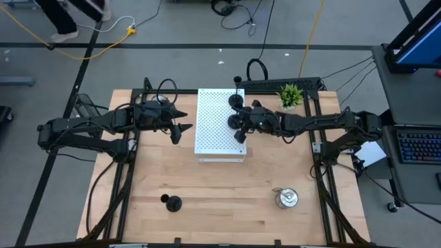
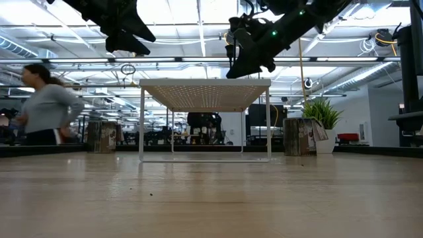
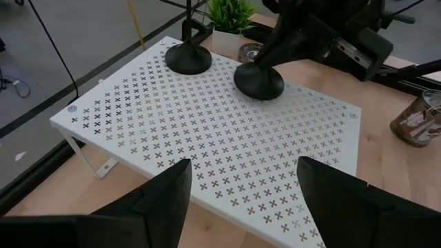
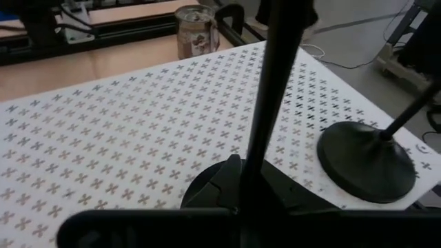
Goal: Pick & Place candle stick holders
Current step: Put the top black candle holder on the shelf aligned with the black candle holder
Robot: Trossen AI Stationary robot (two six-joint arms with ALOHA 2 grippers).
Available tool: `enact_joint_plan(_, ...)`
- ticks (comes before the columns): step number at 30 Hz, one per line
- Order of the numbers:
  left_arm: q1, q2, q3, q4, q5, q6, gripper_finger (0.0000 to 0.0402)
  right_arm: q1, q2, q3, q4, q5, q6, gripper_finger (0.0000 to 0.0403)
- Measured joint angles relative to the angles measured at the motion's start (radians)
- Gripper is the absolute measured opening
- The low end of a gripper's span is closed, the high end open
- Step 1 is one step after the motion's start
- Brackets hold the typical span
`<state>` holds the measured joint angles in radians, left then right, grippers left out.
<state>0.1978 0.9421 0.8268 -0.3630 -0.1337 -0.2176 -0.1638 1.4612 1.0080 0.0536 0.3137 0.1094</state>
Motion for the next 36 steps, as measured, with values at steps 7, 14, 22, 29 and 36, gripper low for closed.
enact_joint_plan(7,0.0,0.0,0.0,0.0,0.0,0.0,0.0271,0.001,0.0,0.0,0.003,-0.002,0.008,0.001)
enact_joint_plan(14,0.0,0.0,0.0,0.0,0.0,0.002,0.0271,0.001,0.0,0.0,0.003,-0.003,0.009,0.0011)
enact_joint_plan(22,0.0,0.0,0.0,0.0,0.0,0.002,0.0271,0.001,0.0,0.0,0.003,-0.004,0.002,0.002)
enact_joint_plan(29,0.0,0.0,0.0,-0.001,0.001,0.002,0.0271,0.001,0.0,0.0,0.004,-0.005,0.002,0.0048)
enact_joint_plan(36,0.0,0.0,0.0,-0.001,0.001,0.002,0.0271,0.001,0.0,0.0,0.003,-0.004,0.002,0.0066)
